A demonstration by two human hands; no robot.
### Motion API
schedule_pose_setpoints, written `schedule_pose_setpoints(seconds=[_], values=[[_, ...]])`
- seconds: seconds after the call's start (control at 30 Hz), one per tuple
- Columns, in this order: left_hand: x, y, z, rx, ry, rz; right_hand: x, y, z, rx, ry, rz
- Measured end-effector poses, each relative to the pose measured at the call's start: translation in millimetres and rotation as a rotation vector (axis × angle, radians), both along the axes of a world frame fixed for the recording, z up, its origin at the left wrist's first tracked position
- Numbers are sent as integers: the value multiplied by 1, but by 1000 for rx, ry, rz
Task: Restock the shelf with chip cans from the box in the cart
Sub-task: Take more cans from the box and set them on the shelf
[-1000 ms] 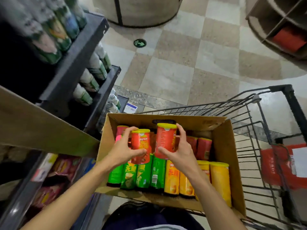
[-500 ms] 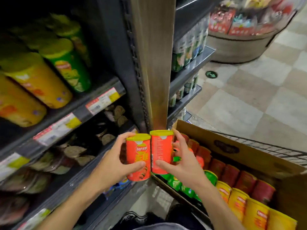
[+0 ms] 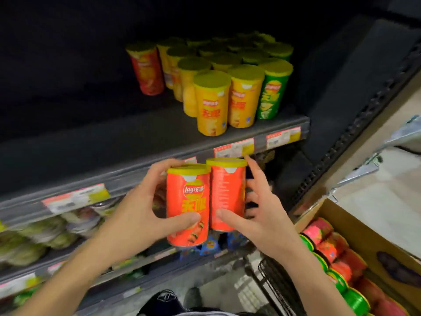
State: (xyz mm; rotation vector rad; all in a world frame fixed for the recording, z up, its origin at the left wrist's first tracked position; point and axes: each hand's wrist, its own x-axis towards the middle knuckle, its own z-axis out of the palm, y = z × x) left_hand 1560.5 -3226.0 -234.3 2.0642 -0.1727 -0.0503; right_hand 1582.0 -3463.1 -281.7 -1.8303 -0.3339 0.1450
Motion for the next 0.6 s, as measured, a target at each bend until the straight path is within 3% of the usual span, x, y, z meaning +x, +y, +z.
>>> schedule_pose_setpoints(seconds=[0.23, 0.6], values=[[-18, 81, 29, -23, -102, 119, 21, 84, 34, -30, -105, 125], [-19, 143, 50, 65, -292, 248, 44, 171, 75, -114, -245, 102]])
